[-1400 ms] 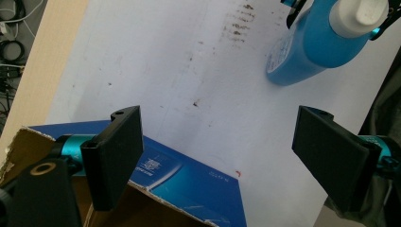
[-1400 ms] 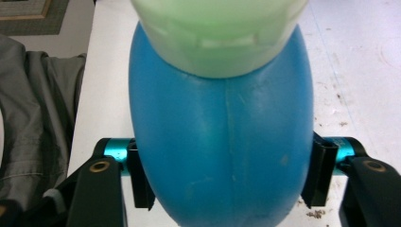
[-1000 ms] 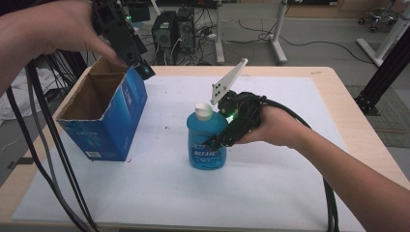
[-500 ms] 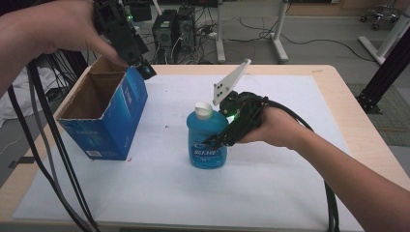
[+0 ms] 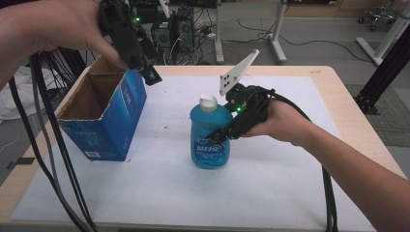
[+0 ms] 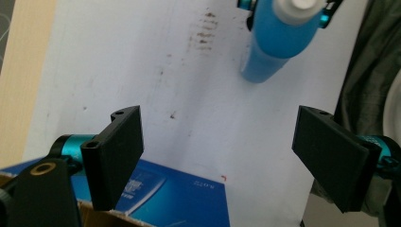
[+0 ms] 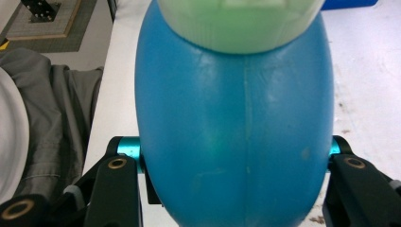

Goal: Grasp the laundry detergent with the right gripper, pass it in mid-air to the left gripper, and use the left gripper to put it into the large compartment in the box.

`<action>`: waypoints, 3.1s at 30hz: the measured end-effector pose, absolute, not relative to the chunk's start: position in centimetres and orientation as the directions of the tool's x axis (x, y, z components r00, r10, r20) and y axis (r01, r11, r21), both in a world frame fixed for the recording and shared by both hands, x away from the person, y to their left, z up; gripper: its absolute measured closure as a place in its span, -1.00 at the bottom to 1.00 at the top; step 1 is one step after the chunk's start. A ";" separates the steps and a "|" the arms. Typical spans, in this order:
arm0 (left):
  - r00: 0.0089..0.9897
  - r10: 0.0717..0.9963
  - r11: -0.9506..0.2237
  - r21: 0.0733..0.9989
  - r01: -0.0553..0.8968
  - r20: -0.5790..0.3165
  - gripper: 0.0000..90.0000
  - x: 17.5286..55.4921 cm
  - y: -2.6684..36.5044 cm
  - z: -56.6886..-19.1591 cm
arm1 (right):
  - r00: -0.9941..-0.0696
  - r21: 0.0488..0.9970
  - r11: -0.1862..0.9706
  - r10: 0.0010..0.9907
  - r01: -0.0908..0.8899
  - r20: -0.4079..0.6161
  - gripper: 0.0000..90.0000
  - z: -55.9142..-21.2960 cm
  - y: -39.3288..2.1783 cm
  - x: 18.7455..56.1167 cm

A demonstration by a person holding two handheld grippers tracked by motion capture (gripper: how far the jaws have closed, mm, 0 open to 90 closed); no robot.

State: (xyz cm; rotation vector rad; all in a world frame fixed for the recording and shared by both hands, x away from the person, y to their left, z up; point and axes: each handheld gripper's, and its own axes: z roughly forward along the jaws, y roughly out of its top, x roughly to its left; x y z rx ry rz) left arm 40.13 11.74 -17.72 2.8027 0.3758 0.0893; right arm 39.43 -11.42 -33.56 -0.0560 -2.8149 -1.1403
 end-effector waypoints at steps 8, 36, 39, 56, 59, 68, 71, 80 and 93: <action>0.987 0.162 -0.940 0.306 0.152 0.007 -0.61 39.7 9.0 -16.8 | -0.994 0.692 0.719 -0.022 0.056 0.103 0.00 -30.9 -11.7 40.0; 0.995 0.079 -0.951 0.294 0.091 -0.053 -0.61 40.3 4.3 -18.5 | -0.992 0.657 0.753 -0.047 0.043 0.118 0.00 -27.2 -10.8 40.7; 0.994 0.083 -0.947 0.304 0.099 -0.067 -0.61 40.3 4.1 -18.9 | -0.991 0.655 0.754 -0.048 0.044 0.122 0.00 -27.1 -10.8 40.7; 0.989 0.100 -0.936 0.326 0.131 -0.110 -0.60 40.4 3.3 -20.3 | -0.990 0.664 0.746 -0.044 0.055 0.132 0.00 -26.8 -11.1 40.7; 0.988 0.107 -0.935 0.327 0.139 -0.114 -0.59 40.3 3.2 -20.4 | -0.991 0.668 0.743 -0.053 0.045 0.126 0.00 -26.8 -11.1 40.7; 0.989 0.107 -0.934 0.330 0.134 -0.098 -0.49 40.2 3.2 -20.5 | -0.991 0.668 0.743 -0.058 0.039 0.122 0.00 -26.9 -11.1 40.7; 0.991 0.103 -0.934 0.334 0.126 -0.088 -0.46 40.2 3.2 -20.4 | -0.991 0.670 0.742 -0.059 0.038 0.120 0.00 -26.8 -11.0 40.6; 0.990 0.109 -0.933 0.335 0.132 -0.087 -0.41 40.1 3.3 -20.5 | -0.992 0.675 0.737 -0.062 0.027 0.108 0.00 -26.9 -11.0 40.6; 0.992 0.099 -0.936 0.332 0.120 -0.079 -0.31 39.9 3.4 -20.4 | -0.991 0.662 0.748 -0.044 0.053 0.130 0.00 -26.7 -11.0 40.5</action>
